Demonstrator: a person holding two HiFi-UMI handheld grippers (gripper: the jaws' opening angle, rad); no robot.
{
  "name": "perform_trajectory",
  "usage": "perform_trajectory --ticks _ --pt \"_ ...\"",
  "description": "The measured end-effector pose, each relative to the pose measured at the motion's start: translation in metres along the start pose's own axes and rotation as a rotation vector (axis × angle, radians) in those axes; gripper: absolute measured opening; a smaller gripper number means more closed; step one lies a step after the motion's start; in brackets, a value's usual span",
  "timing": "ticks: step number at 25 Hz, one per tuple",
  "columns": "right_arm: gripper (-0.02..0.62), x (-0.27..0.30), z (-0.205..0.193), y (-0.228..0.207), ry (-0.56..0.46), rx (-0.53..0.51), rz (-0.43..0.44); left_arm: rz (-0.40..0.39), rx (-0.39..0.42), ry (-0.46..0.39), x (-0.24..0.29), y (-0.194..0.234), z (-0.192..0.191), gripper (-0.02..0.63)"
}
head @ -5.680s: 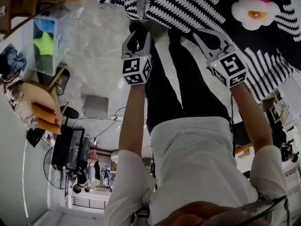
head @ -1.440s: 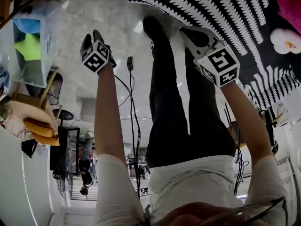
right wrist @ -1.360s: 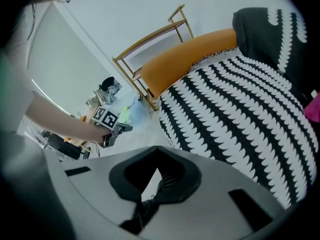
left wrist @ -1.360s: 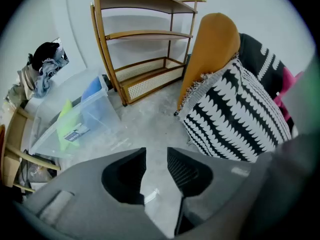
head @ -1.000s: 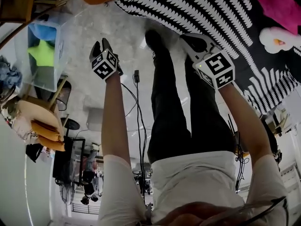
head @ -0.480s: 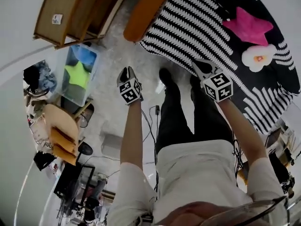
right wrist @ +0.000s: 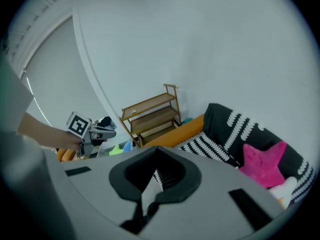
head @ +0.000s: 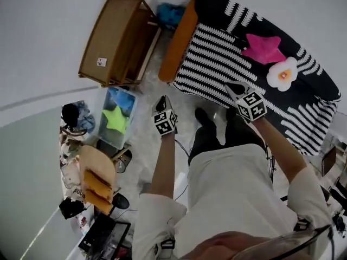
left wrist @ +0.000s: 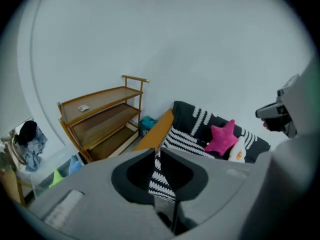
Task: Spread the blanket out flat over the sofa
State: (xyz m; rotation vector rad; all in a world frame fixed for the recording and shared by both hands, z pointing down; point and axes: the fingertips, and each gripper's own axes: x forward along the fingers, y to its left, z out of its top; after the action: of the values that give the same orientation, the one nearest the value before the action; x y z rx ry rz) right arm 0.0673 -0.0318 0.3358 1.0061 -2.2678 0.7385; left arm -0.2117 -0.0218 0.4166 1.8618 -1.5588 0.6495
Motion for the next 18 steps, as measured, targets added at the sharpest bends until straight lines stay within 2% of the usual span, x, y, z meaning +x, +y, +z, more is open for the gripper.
perform_trajectory --ticks 7,10,14,18 --pt "0.003 -0.065 0.062 -0.002 -0.108 -0.049 -0.081 -0.117 0.116 -0.091 -0.053 -0.042 0.077 0.041" --pt "0.003 -0.093 0.085 0.006 -0.16 -0.058 -0.102 -0.203 0.159 -0.124 -0.08 -0.068 0.106 0.035" --pt "0.004 -0.13 0.11 0.011 -0.231 -0.082 -0.122 -0.323 0.256 -0.171 -0.113 -0.109 0.139 0.031" --pt "0.005 -0.163 0.128 0.013 -0.291 -0.1 -0.139 -0.368 0.32 -0.216 -0.141 -0.139 0.164 0.031"
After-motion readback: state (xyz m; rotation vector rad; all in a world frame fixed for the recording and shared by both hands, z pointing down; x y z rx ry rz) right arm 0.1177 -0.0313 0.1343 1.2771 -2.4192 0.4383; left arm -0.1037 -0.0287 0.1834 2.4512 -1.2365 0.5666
